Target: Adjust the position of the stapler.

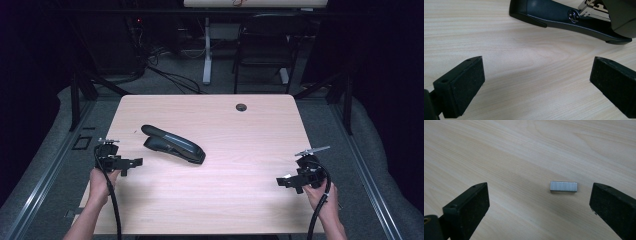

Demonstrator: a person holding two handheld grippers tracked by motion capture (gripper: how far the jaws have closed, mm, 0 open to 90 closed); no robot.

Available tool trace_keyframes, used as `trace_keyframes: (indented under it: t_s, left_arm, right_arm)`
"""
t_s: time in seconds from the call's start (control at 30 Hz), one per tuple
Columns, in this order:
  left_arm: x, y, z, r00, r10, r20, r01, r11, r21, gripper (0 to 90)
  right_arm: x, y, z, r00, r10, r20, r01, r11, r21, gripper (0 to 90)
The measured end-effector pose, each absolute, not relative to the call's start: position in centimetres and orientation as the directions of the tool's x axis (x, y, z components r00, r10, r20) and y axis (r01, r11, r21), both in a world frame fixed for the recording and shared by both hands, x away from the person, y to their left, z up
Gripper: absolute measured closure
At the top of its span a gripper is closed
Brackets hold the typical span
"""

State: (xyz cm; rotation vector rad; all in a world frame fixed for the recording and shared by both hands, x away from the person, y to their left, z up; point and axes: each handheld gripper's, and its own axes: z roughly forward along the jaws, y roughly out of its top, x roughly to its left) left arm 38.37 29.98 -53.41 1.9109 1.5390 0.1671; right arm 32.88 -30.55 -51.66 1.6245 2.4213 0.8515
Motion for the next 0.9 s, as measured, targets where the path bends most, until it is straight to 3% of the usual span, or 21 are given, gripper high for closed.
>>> trace_keyframes:
  t_s: [0.47, 0.9]
  left_arm:
    - [38.3, 29.8, -53.0, 0.301, 0.907, -0.296, 0.816, -0.084, 0.572, 0.2]
    - [38.5, 28.9, -51.7, 0.328, 0.916, -0.231, 0.758, -0.110, 0.642, 0.9]
  right_arm:
    - [32.8, -29.6, -51.6, -0.468, 0.860, 0.204, 0.802, 0.316, 0.507, 2.8]
    - [32.7, -29.1, -51.5, -0.493, 0.846, 0.202, 0.788, 0.336, 0.515, 2.8]
